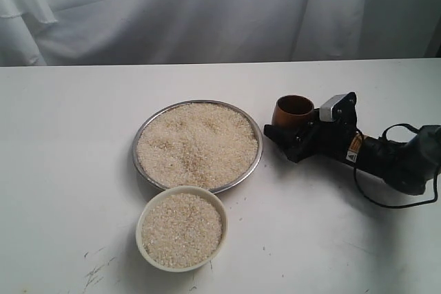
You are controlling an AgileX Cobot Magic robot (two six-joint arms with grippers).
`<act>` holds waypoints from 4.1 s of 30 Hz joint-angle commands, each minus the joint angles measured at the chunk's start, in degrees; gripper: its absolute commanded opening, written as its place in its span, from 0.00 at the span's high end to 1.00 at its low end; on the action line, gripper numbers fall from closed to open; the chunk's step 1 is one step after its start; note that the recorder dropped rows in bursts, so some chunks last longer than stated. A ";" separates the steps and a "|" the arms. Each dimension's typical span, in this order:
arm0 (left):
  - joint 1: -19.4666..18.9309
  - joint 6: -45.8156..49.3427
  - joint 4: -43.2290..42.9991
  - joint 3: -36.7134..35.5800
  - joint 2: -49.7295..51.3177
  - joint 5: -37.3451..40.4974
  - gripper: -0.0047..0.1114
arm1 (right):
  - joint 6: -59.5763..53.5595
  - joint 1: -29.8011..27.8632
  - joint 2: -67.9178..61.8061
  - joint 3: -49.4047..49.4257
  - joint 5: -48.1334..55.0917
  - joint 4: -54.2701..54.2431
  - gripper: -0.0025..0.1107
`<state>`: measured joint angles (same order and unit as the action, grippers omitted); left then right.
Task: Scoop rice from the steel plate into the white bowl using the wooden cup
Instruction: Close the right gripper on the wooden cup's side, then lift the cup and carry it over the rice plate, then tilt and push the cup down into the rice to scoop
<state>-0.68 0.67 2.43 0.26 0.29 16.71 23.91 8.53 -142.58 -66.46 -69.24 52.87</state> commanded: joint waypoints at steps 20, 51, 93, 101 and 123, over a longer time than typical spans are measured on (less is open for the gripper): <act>0.09 -0.18 0.04 -0.26 -0.29 -0.36 0.96 | 43.30 3.37 30.56 0.15 23.10 39.69 0.98; 0.09 -0.18 0.04 -0.26 -0.29 -0.36 0.96 | 43.81 31.99 35.17 -0.77 79.71 43.49 0.98; 0.09 -0.18 0.04 -0.26 -0.29 -0.36 0.96 | -69.52 31.97 36.93 -3.66 77.13 -44.66 0.98; 0.09 -0.18 0.04 -0.26 -0.29 -0.36 0.96 | -75.43 31.97 36.80 -3.81 78.39 -38.14 0.98; 0.09 -0.18 0.04 -0.26 -0.29 -0.36 0.96 | -74.27 32.39 23.41 -17.86 97.81 -5.62 0.98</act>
<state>-0.68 0.67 2.43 0.26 0.29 16.71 -50.56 40.70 -118.92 -83.76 26.18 46.59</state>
